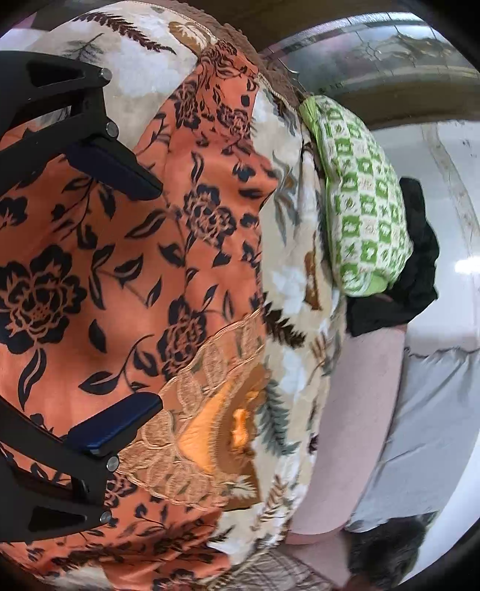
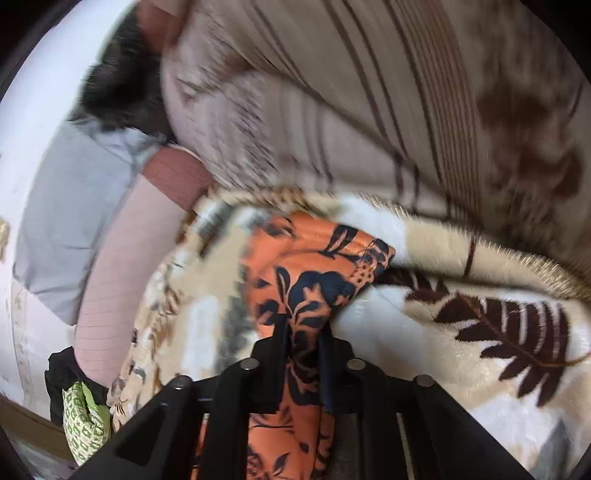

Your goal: Fold small clothes

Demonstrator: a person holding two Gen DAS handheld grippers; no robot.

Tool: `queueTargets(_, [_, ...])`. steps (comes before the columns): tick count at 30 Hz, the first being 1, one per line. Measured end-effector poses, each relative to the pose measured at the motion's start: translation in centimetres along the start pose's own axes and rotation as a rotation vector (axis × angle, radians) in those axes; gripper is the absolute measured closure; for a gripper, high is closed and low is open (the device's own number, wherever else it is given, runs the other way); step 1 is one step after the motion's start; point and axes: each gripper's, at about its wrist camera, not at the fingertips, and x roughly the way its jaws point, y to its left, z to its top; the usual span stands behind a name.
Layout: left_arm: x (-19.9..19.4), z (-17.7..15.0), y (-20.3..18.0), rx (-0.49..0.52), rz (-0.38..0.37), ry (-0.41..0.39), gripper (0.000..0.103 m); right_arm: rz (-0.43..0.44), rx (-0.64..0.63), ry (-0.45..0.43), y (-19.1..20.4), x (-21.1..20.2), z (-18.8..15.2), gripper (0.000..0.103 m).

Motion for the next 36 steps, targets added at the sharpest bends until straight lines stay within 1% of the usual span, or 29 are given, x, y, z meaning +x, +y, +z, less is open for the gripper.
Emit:
queueTargets(1, [-0.3,0.2,0.4,-0.011,0.003,-0.007,0.000,0.027,-0.024,-0.018,1.0,-0.9,-0.1,0.092])
queueTargets(3, [-0.9,0.6,1.4,-0.040,-0.001,-0.020,0.000,0.076,-0.067,-0.018,3.0,-2.5,-0.4,0.092])
queueTargets(4, [-1.1,0.7,2.0,-0.054,0.003,-0.024,0.000,0.116,-0.104,-0.011,4.8,-3.6,-0.8,0.092])
queueTargets(6, [-1.4,1.0,3.5,-0.077,0.031,-0.030,0.000,0.174,-0.156,-0.001,7.4,-5.3,-1.9,0.092])
queueTargets(8, [-1.6,1.2,5.3,-0.112,0.056,-0.037,0.000,0.264,-0.214,0.029,11.3,-7.1,-3.8,0.092])
queueTargets(10, [-1.5,1.3,7.3,-0.154,0.079,-0.032,0.000,0.329,-0.288,0.055,15.6,-8.5,-6.3,0.092])
queueTargets(12, [-1.3,1.1,9.3,-0.198,0.086,-0.020,0.000,0.342,-0.354,0.075,18.8,-9.5,-9.0,0.092])
queueTargets(13, [-1.3,1.0,10.0,-0.217,0.097,-0.022,0.000,0.357,-0.363,0.088,20.2,-10.1,-10.3,0.092])
queueTargets(14, [-1.2,0.9,10.6,-0.238,0.115,-0.022,0.000,0.384,-0.355,0.099,20.7,-10.4,-11.0,0.092])
queueTargets(15, [-1.2,0.8,11.1,-0.258,0.122,-0.014,0.000,0.379,-0.350,0.099,20.8,-10.6,-11.4,0.091])
queueTargets(17, [-0.8,0.5,11.6,-0.283,0.092,0.023,0.000,0.270,-0.382,0.056,20.2,-10.7,-11.3,0.091])
queueTargets(18, [-0.6,0.3,11.5,-0.284,0.081,0.037,0.000,0.227,-0.400,0.031,19.8,-10.7,-11.0,0.089])
queueTargets(19, [-0.5,0.2,11.2,-0.282,0.072,0.049,0.000,0.144,-0.433,-0.012,19.0,-10.4,-10.5,0.086])
queueTargets(20, [-0.3,0.1,10.9,-0.275,0.061,0.059,0.000,0.068,-0.465,-0.040,18.2,-10.0,-10.1,0.079])
queueTargets(21, [-0.1,0.1,10.2,-0.259,0.052,0.068,0.000,0.015,-0.483,-0.044,17.5,-9.3,-9.7,0.060])
queueTargets(22, [0.0,0.1,9.6,-0.240,0.049,0.074,0.000,-0.019,-0.475,-0.014,16.2,-8.0,-9.1,0.041])
queueTargets(23, [0.2,0.2,8.8,-0.214,0.049,0.078,0.000,-0.037,-0.439,0.025,14.8,-6.7,-8.4,0.015])
queueTargets(24, [0.2,0.3,8.0,-0.184,0.053,0.078,0.000,-0.047,-0.389,0.053,13.3,-5.6,-7.9,0.013])
queueTargets(25, [0.2,0.3,7.5,-0.165,0.054,0.074,0.000,-0.061,-0.354,0.062,11.9,-4.5,-7.6,0.013])
queueTargets(26, [0.1,0.3,6.6,-0.141,0.054,0.068,0.000,-0.073,-0.357,0.074,11.1,-3.2,-7.5,0.013])
queueTargets(27, [0.1,0.4,6.3,-0.129,0.050,0.063,0.000,-0.070,-0.374,0.096,10.7,-2.3,-7.5,0.014])
queueTargets(28, [0.1,0.5,5.8,-0.116,0.048,0.058,0.000,-0.071,-0.409,0.148,10.5,-0.4,-7.7,0.015])
queueTargets(29, [0.1,0.5,5.2,-0.097,0.047,0.052,0.000,-0.095,-0.437,0.175,10.5,0.8,-8.0,0.015])
queueTargets(32, [0.3,0.5,4.1,-0.051,0.044,0.053,0.000,-0.133,-0.545,0.182,11.9,4.2,-8.7,0.015])
queueTargets(33, [0.5,0.5,3.9,-0.042,0.043,0.056,0.000,-0.150,-0.580,0.199,12.4,5.5,-8.7,0.015])
queueTargets(35, [1.0,0.5,3.4,-0.021,0.047,0.066,0.000,-0.191,-0.620,0.226,13.3,7.8,-9.0,0.015])
queueTargets(36, [1.2,0.5,3.3,-0.015,0.049,0.072,0.000,-0.222,-0.633,0.230,13.6,8.5,-9.3,0.018])
